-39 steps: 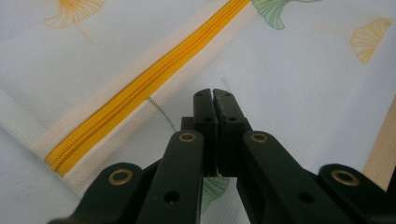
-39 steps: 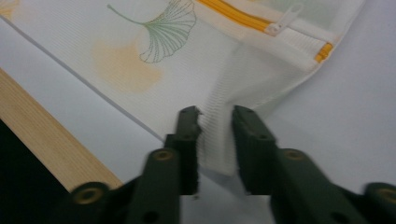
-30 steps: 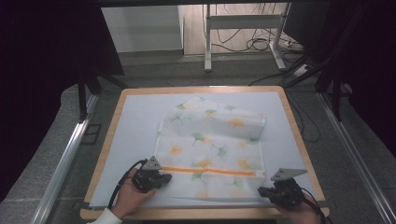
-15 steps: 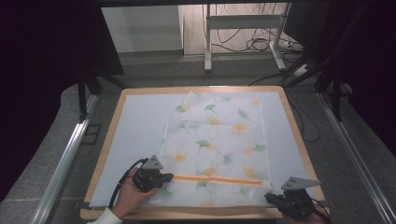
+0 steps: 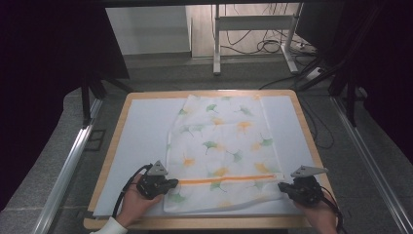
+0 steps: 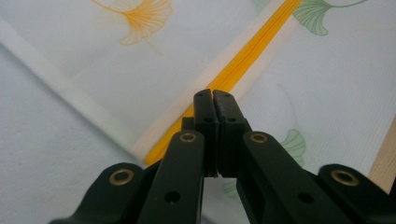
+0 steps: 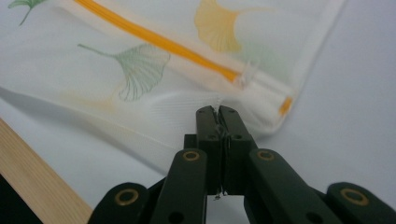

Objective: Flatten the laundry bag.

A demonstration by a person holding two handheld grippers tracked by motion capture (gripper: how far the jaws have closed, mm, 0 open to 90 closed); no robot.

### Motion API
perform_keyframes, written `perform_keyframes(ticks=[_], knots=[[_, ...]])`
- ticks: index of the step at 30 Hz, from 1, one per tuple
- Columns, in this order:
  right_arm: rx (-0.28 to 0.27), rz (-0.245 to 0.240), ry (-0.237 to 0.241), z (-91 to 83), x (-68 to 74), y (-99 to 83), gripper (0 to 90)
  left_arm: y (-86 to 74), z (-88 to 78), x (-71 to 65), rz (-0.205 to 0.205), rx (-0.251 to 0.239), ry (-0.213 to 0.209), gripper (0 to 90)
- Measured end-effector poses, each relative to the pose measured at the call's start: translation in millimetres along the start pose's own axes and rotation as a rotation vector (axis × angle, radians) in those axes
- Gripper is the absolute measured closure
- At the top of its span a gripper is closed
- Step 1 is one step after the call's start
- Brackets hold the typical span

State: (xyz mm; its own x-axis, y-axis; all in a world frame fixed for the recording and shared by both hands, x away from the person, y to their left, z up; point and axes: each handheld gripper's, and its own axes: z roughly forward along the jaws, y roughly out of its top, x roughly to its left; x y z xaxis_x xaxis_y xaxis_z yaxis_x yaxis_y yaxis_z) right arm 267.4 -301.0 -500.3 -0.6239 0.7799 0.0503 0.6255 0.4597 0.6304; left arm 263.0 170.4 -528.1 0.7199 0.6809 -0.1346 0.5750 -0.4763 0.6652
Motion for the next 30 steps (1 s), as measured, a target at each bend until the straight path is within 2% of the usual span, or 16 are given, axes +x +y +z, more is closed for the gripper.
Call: perform_keyframes(ticks=[5, 7, 8, 11, 13, 15, 16, 18, 19, 22, 25, 28, 30], knots=[[0.019, 0.009, 0.002, -2.2, -1.0, -9.4, 85.5, -0.1, 0.5, 0.8, -0.002, -0.003, 0.015, 88.5], [0.015, 0.007, -0.041, -3.9, 0.8, -9.8, 68.1, -0.9, -0.6, 2.9, -0.006, -0.007, 0.023, 87.5], [0.015, 0.007, -0.041, -3.9, 0.8, -9.8, 68.1, -0.9, -0.6, 2.9, -0.006, -0.007, 0.023, 87.0], [-0.015, 0.022, -0.095, -9.2, 1.0, -6.3, 49.2, -1.8, -1.6, 4.9, -0.013, -0.015, 0.034, 85.6], [-0.049, 0.024, -0.117, -12.9, 2.4, -0.3, 44.3, -1.9, -2.2, 5.9, -0.021, -0.02, 0.045, 84.8], [-0.066, 0.019, -0.114, -12.0, 5.4, 7.0, 41.5, -1.7, -2.5, 6.8, -0.022, -0.028, 0.051, 84.0], [-0.071, 0.009, -0.106, -9.6, 8.4, 11.8, 40.3, -1.5, -2.7, 7.1, -0.024, -0.032, 0.059, 82.5], [-0.077, -0.017, -0.059, -1.2, 15.5, 21.7, 38.3, -1.4, -3.7, 8.2, -0.029, -0.042, 0.07, 77.8], [-0.07, -0.064, -0.021, 12.4, 25.0, 33.1, 36.5, -1.4, -4.7, 9.7, -0.035, -0.05, 0.077, 74.0], [-0.072, -0.096, 0.007, 24.3, 31.7, 42.6, 36.0, -1.4, -7.7, 14.8, -0.069, -0.071, 0.099, 67.9], [-0.073, -0.133, 0.061, 47.4, 39.5, 60.4, 35.3, -1.6, -9.9, 23.2, -0.114, -0.091, 0.116, 61.5], [-0.067, -0.148, 0.096, 66.7, 42.3, 74.0, 34.7, -0.8, -9.5, 34.9, -0.165, -0.1, 0.125, 55.8], [-0.071, -0.149, 0.103, 76.3, 41.7, 80.0, 34.6, 1.8, -7.9, 43.8, -0.204, -0.101, 0.136, 52.8]])
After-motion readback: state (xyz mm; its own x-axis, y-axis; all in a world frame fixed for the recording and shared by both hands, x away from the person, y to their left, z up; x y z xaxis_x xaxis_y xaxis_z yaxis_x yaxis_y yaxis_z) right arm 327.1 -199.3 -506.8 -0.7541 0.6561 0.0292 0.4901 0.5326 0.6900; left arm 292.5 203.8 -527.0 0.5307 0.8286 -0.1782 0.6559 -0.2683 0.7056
